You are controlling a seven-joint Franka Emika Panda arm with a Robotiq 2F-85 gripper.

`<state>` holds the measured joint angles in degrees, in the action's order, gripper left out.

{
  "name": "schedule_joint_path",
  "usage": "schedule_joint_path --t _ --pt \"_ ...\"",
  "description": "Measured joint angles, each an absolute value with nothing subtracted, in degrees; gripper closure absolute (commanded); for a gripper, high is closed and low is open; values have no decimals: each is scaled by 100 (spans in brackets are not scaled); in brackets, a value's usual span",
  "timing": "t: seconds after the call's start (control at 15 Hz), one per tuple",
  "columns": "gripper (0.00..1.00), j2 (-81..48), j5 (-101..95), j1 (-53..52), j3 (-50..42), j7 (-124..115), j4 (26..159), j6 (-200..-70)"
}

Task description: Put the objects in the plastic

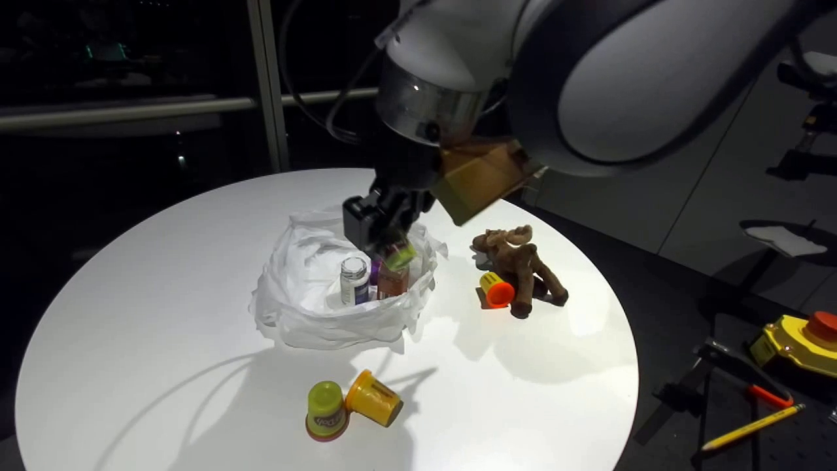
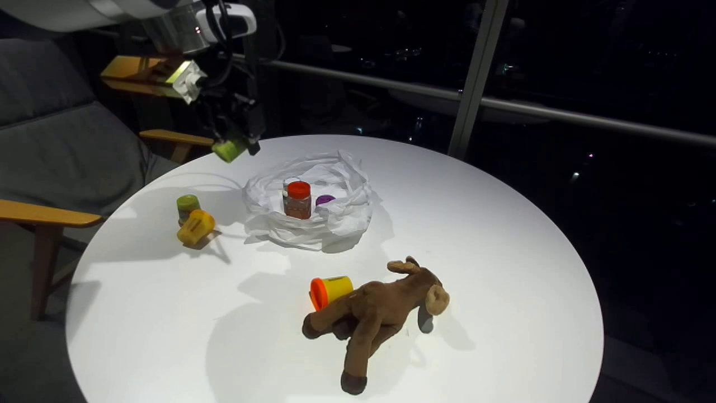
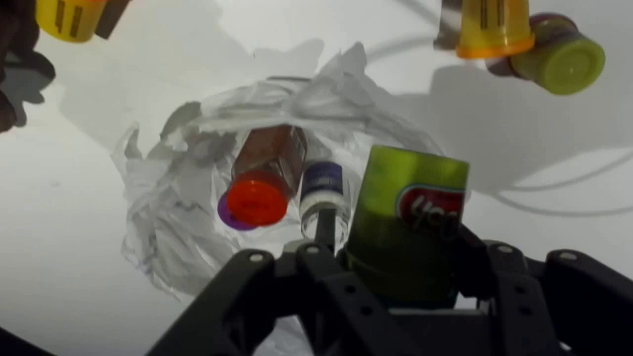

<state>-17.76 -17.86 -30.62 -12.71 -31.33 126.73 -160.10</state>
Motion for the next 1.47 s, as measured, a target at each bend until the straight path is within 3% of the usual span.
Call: schedule_joint_path --t 0.47,0.93,1.0,1.07,1.27,1.47 --pt "74 -3275 -1610 -2366 -1229 -3300 10928 -16162" --pt "74 -4648 -1599 -2428 -1697 -3620 9607 -16380" --pt "24 -4760 -1599 -2456 -1761 -3640 9475 -16384" --pt "23 -4853 -1594 -2473 -1804 -3644 9365 -16384" --pt "3 -5009 -1522 -2474 -1804 -3632 9200 -16377" --pt "0 -5025 -1426 -2474 -1782 -3612 9176 -16381"
